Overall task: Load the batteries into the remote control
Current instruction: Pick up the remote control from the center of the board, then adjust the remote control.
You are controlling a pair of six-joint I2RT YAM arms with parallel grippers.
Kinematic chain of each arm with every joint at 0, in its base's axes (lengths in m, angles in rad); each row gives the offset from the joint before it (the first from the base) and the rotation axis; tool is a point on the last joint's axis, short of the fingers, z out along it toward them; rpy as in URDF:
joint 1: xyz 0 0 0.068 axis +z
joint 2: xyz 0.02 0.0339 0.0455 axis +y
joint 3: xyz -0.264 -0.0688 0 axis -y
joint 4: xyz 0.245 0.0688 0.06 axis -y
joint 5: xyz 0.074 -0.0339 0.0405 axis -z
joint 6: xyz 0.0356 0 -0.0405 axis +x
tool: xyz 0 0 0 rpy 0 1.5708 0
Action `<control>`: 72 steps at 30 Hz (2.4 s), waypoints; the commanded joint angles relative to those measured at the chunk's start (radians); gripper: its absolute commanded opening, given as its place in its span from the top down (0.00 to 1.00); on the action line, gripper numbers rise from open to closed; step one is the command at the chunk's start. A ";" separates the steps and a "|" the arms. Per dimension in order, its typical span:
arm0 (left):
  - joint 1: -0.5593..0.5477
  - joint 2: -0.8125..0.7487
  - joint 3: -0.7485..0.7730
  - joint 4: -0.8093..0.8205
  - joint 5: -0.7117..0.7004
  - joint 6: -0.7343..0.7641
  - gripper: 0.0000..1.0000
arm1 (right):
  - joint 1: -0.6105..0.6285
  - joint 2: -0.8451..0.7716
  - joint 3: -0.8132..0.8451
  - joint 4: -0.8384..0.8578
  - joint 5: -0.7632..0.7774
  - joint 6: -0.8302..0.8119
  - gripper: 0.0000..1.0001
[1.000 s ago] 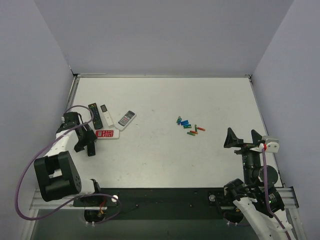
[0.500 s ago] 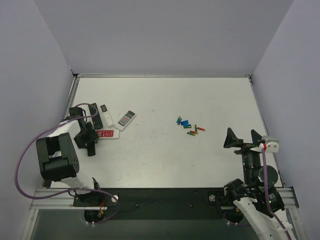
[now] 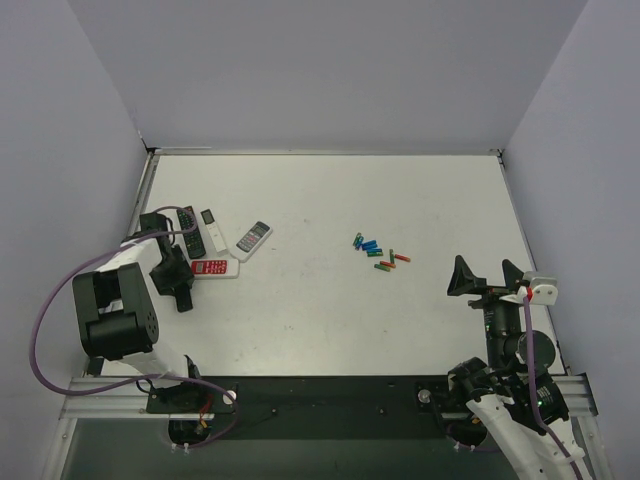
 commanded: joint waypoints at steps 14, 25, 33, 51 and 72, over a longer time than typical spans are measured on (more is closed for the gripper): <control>-0.027 -0.188 -0.034 0.027 0.095 -0.004 0.96 | 0.010 0.045 0.063 -0.009 -0.101 0.045 0.00; -0.261 -0.404 -0.058 0.074 0.363 -0.141 1.00 | 0.008 0.362 0.242 -0.129 -0.570 0.154 0.00; -0.569 -0.445 -0.083 0.341 0.567 -0.377 1.00 | 0.014 0.646 0.264 -0.049 -0.942 0.323 0.00; -0.897 -0.386 -0.132 0.992 0.703 -0.598 1.00 | 0.014 0.985 0.138 0.730 -1.186 0.811 0.01; -0.951 -0.402 -0.166 1.098 0.761 -0.672 1.00 | 0.003 1.058 0.126 0.980 -1.244 0.984 0.73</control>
